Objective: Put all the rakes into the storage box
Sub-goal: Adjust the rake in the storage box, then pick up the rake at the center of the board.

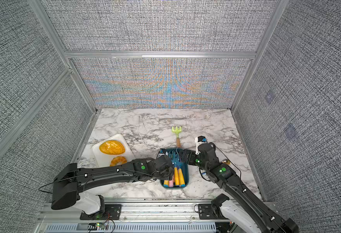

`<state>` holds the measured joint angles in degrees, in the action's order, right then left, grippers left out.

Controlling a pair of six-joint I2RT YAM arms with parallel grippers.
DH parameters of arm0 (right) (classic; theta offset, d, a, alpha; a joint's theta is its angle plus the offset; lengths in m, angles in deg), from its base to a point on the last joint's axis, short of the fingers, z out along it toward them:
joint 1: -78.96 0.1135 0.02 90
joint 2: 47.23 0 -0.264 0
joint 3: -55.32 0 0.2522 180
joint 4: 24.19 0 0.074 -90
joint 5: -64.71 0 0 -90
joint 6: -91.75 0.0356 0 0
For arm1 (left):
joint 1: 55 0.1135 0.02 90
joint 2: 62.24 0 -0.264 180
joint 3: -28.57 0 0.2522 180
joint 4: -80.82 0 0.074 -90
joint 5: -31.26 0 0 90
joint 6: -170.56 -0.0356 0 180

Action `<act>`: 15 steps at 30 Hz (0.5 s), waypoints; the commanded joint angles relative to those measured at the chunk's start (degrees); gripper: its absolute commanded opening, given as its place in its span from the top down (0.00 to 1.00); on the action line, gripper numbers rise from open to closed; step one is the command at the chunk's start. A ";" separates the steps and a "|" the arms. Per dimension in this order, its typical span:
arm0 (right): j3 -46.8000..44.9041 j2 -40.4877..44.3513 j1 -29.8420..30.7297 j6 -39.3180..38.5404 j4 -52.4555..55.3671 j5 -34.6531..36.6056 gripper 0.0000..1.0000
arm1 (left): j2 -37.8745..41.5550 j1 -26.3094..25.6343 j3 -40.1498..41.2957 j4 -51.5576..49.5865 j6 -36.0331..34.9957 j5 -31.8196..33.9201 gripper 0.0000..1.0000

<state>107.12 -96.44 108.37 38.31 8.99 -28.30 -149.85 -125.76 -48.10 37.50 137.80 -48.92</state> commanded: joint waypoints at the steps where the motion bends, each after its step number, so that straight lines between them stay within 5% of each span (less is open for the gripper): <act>1: 2.47 -3.65 -1.78 -2.91 -2.02 -1.34 0.01 | 2.80 0.24 -0.50 -5.70 -2.01 6.58 0.18; 9: 12.38 -17.93 -6.33 -8.64 -6.25 -3.41 0.01 | 11.72 6.95 6.61 -8.12 -5.65 8.14 0.02; 15: 22.80 -32.76 -7.25 -11.31 -5.28 -3.17 0.01 | 17.33 15.03 11.70 -5.28 -9.33 4.43 0.01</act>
<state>126.33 -124.49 101.33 29.61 3.85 -31.60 -133.75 -112.86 -37.33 31.24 131.50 -42.56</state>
